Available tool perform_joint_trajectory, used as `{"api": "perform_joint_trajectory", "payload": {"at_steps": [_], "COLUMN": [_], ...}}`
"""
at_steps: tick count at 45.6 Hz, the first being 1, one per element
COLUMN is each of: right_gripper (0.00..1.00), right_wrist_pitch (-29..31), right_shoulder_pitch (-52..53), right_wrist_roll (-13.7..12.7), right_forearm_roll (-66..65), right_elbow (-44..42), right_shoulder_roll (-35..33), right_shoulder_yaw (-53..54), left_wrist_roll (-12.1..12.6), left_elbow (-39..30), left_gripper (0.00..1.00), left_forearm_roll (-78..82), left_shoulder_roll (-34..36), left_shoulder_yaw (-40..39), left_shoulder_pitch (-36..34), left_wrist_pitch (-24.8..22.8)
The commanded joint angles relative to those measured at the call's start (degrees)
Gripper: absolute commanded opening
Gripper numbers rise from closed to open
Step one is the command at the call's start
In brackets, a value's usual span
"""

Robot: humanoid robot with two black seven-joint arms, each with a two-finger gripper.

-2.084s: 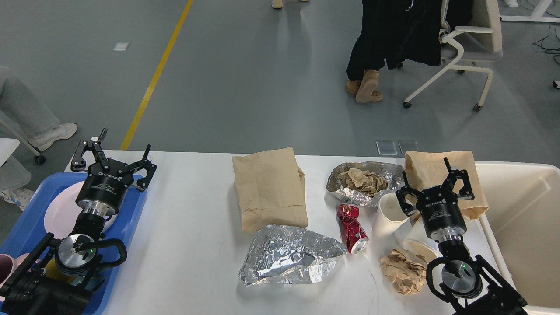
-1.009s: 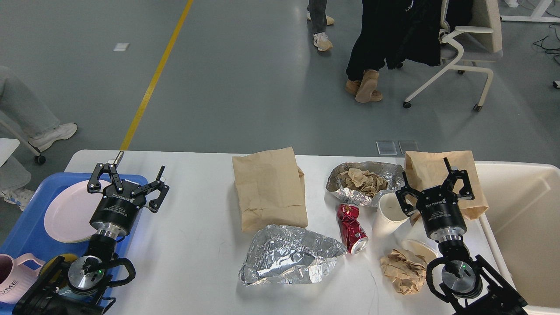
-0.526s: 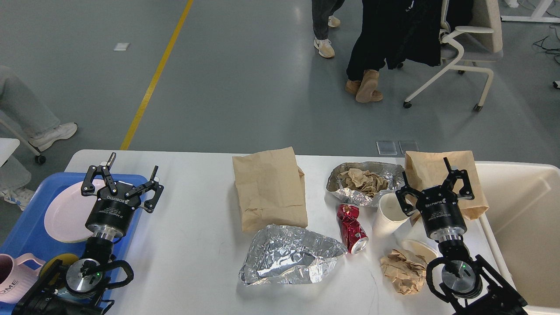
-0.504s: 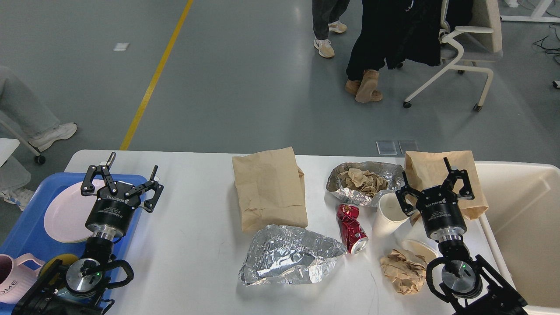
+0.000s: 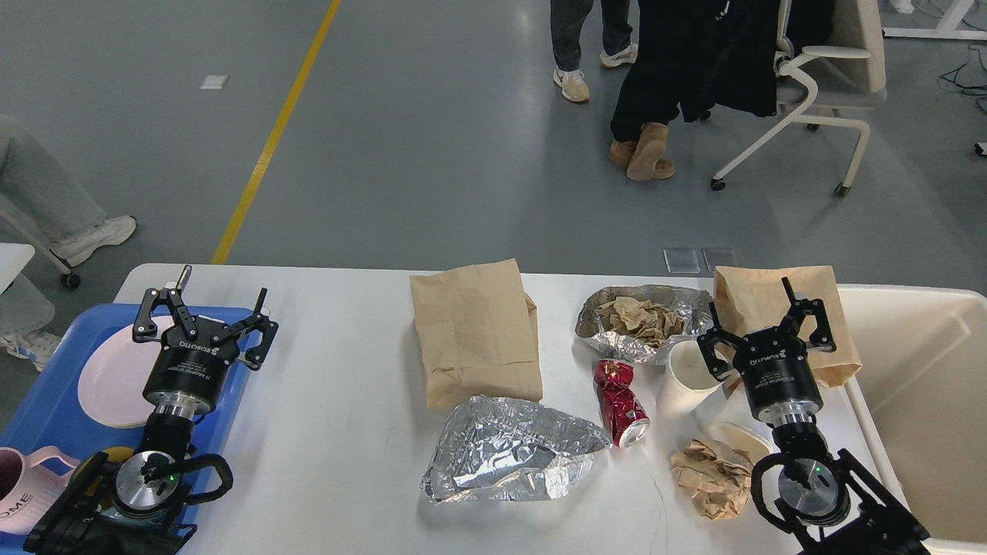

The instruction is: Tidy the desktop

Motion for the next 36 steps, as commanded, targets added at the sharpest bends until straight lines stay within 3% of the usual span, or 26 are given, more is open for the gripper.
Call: {"api": "perform_joint_trajectory", "payload": {"at_steps": [1,26,32,36], "right_gripper": [1.0,1.0,1.0,1.0], "right_wrist_pitch": [0.0,0.4,3.3,3.9], "right_shoulder_pitch": [0.0,0.9,0.6,0.5], "right_wrist_roll": [0.0,-0.6,-1.7,-3.8], "right_forearm_roll": [0.0,0.0,0.7,0.7], "right_elbow": [-0.1,0.4,2.2,2.9], "right_shoulder_roll": [0.0,-0.9,-6.1,-8.3], "right_shoulder_yaw": [0.0,-0.4,-0.6,-0.6], "left_wrist_roll": [-0.9,-0.1,-0.1,-0.1], "left_elbow": [-0.2,-0.1,-0.1,-0.1], "left_gripper": [0.96,0.96,0.96,0.96], "left_forearm_roll": [0.3,-0.3,-0.3,-0.3], "left_shoulder_roll": [-0.4,0.1,0.1,0.1], "left_shoulder_yaw": [0.0,0.1,0.1,0.1], "left_shoulder_pitch": [0.5,0.4,0.4,0.4], "left_wrist_pitch": [-1.7,-3.3,-3.3,-3.3]}}
